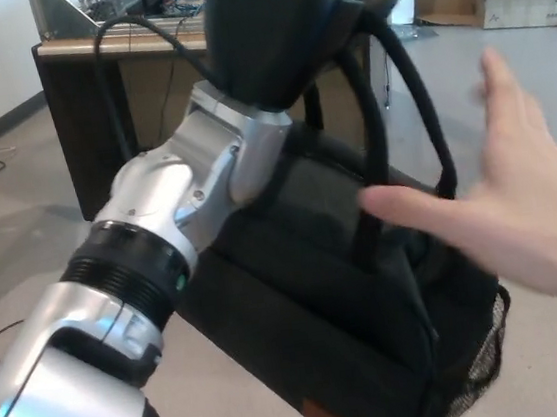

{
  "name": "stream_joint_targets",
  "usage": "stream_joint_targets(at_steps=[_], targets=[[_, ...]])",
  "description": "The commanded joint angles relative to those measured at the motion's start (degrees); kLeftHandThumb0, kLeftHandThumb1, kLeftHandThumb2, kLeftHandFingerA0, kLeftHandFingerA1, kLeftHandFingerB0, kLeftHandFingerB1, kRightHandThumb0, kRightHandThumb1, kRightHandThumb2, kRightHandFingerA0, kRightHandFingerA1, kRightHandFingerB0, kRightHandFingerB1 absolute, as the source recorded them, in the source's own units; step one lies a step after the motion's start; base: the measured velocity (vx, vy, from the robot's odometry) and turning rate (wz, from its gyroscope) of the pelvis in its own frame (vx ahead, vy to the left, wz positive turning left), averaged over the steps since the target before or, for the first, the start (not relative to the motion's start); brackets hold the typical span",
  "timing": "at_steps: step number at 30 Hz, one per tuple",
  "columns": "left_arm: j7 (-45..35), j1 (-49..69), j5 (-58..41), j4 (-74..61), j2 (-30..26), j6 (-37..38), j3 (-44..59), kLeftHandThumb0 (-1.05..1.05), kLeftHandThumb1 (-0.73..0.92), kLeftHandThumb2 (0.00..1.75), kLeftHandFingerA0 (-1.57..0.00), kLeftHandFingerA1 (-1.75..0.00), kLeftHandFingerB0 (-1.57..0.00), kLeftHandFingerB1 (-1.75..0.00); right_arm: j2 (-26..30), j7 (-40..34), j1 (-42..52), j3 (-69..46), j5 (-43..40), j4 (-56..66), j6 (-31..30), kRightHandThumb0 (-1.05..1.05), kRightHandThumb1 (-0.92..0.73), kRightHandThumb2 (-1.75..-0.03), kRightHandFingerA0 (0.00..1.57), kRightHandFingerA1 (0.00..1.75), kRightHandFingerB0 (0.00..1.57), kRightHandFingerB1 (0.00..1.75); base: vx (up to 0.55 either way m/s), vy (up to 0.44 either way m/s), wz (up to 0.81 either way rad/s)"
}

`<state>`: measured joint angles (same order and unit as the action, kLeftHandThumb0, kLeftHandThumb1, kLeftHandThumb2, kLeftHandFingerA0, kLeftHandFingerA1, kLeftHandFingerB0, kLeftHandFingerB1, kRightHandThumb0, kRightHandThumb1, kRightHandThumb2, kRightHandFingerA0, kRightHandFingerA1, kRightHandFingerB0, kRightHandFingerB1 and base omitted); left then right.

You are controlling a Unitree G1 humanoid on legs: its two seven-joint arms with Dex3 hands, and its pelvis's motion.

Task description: A person hands over a black lunchbag to the robot and the robot uses its left hand to grab the strips of the lunchbag, the gives it back to the person.

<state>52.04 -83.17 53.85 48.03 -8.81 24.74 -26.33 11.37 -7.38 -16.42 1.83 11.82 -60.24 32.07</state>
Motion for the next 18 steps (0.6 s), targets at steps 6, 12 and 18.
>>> stream_joint_targets(at_steps=[6,12,18], targets=[[-1.2,1.2,0.2,-1.8,-0.4,-2.1,-0.8,-0.32,0.51,0.59,-0.97,-1.63,-0.84,-0.54,0.4,0.2,-0.8,-0.5,-0.7,0.2,-0.6,-0.38,-0.67,-0.6,0.74,0.5,0.33,0.31,0.0,0.0,0.0],[-0.2,2.8,1.0,-2.9,-0.3,-3.2,-1.2,-0.35,0.54,0.56,-0.96,-1.64,-0.86,-0.54,0.1,0.5,-1.2,-1.0,-1.3,-0.5,-0.4,-0.37,-0.66,-0.6,0.77,0.52,0.34,0.32,0.0,0.0,0.0],[-1.4,3.9,-0.1,-4.0,-0.6,-2.4,-1.1,-0.34,0.57,0.57,-0.95,-1.65,-0.83,-0.5,0.2,1.2,-1.2,-1.1,-1.5,-0.5,-0.3,-0.37,-0.65,-0.59,0.75,0.51,0.38,0.33,0.0,0.0,0.0]])
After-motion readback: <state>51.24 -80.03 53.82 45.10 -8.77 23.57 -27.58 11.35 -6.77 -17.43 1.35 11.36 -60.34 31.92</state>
